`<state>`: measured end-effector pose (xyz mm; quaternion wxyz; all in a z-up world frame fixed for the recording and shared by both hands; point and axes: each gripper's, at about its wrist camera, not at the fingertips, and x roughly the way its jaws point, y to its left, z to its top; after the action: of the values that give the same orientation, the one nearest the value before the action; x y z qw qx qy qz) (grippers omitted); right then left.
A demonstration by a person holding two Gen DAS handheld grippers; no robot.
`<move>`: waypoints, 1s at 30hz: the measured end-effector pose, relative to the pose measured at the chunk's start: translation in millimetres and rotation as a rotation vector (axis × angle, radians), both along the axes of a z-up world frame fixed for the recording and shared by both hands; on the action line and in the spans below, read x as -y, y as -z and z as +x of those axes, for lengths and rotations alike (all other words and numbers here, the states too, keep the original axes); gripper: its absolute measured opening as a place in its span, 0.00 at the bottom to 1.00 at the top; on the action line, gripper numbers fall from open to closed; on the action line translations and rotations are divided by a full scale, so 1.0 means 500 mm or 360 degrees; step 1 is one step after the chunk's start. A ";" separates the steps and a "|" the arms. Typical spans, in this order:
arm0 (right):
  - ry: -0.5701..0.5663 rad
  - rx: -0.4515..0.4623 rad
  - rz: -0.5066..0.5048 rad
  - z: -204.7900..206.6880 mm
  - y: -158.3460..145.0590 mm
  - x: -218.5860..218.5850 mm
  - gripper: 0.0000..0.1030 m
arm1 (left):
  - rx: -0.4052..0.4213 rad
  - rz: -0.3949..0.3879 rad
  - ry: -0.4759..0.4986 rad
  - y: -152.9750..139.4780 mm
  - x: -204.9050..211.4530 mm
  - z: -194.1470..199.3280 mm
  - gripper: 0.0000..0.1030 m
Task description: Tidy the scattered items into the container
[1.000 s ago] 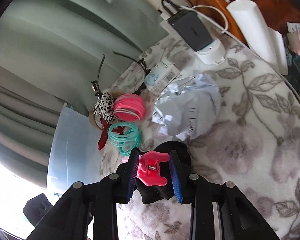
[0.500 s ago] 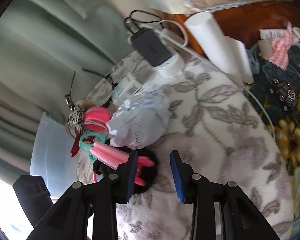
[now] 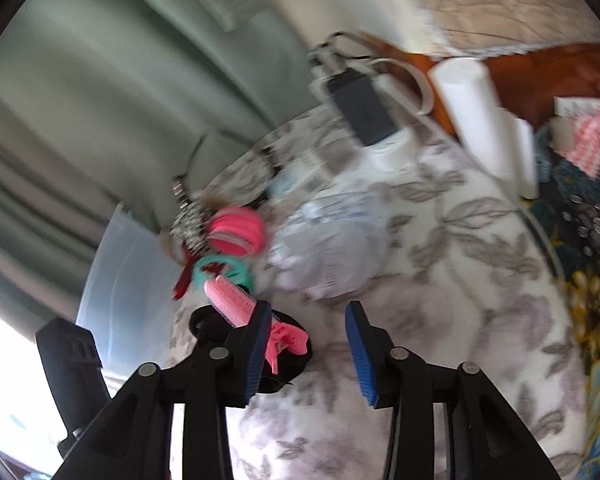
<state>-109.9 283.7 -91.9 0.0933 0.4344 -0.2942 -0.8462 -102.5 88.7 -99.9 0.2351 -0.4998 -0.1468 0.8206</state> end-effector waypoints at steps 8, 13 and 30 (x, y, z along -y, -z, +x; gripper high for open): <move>-0.0500 0.0012 0.0008 -0.073 0.047 0.207 0.51 | -0.0046 -0.0190 -0.0066 -0.007 0.125 0.018 0.08; -0.0648 0.0025 0.0050 -0.095 0.066 0.273 0.51 | -0.0064 -0.0211 -0.0073 0.000 0.133 0.024 0.09; -0.0668 0.0089 0.0004 -0.094 0.090 0.297 0.30 | 0.0024 -0.0283 -0.0203 0.040 0.107 0.025 0.13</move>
<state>-157.1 135.1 -137.1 0.2587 0.5095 -0.1987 -0.7963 -89.9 35.4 -120.0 0.1359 -0.5146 -0.1067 0.8399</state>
